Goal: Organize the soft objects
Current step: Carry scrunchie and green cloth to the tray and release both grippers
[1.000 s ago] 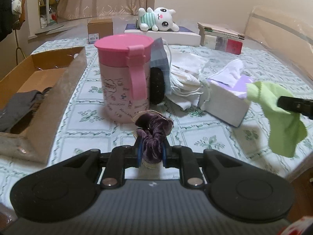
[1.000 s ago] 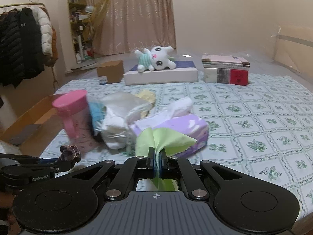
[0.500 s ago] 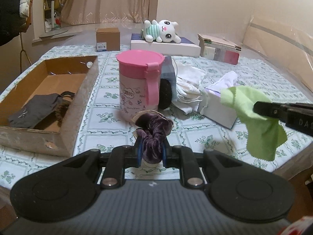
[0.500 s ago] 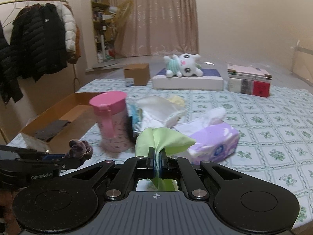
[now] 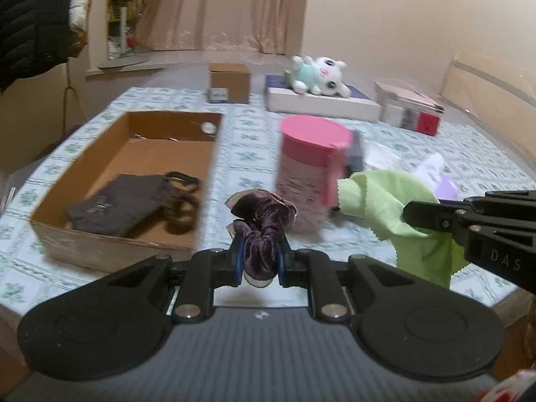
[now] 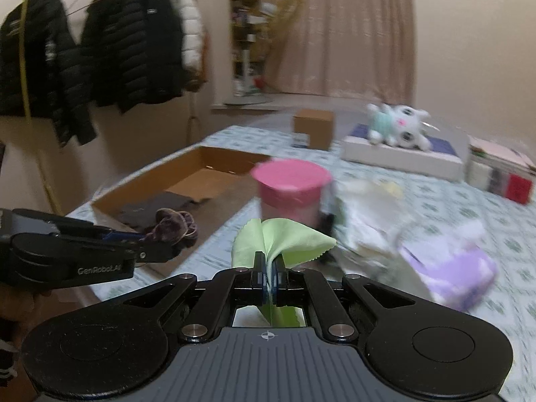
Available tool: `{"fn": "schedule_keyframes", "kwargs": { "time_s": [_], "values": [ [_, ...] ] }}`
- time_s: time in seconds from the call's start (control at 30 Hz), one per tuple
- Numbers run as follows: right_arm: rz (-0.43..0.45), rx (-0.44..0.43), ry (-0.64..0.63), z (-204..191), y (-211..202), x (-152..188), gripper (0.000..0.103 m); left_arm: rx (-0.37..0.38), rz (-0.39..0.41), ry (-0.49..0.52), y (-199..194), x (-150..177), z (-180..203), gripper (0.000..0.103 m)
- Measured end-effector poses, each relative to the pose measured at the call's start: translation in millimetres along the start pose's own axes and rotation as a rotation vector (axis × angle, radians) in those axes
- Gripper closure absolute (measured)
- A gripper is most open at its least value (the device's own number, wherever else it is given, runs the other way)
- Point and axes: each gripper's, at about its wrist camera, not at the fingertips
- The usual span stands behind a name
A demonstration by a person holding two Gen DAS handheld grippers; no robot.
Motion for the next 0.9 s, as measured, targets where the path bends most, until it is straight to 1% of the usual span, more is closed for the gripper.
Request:
{"fn": "schedule_keyframes", "kwargs": {
  "time_s": [0.13,0.23,0.33,0.5,0.67,0.83,0.9],
  "values": [
    [0.01,-0.074,-0.038,-24.0,28.8,-12.8,0.1,-0.042,0.008,-0.005,1.4,-11.0,-30.6,0.086],
    [0.002,-0.12,-0.041,-38.2,56.1,-21.3,0.1,-0.078,0.01,-0.005,5.7,-19.0,-55.0,0.086],
    [-0.01,-0.158,-0.038,-52.5,84.4,-29.3,0.1,-0.107,0.005,-0.024,13.0,-25.6,-80.9,0.086],
    [-0.017,-0.215,-0.05,-77.7,128.9,-40.9,0.1,-0.155,-0.005,-0.024,27.7,-34.4,-119.2,0.086],
    [-0.081,-0.238,-0.025,-86.8,175.1,-38.6,0.1,-0.184,-0.024,-0.022,45.9,-38.2,-152.1,0.086],
    [-0.184,-0.259,0.023,-87.9,213.0,-25.0,0.1,-0.186,-0.076,-0.028,68.8,-29.6,-172.4,0.085],
    [-0.208,-0.265,0.027,-89.0,223.5,-19.1,0.1,-0.184,-0.097,-0.032,77.1,-24.8,-177.6,0.085]
  ]
}}
Point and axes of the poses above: each gripper's, at about its wrist camera, not at the fingertips, and y roughly the way its jaws point, z to its right, x to its underside, and after that the axes turned 8 degrees about z, right-handed
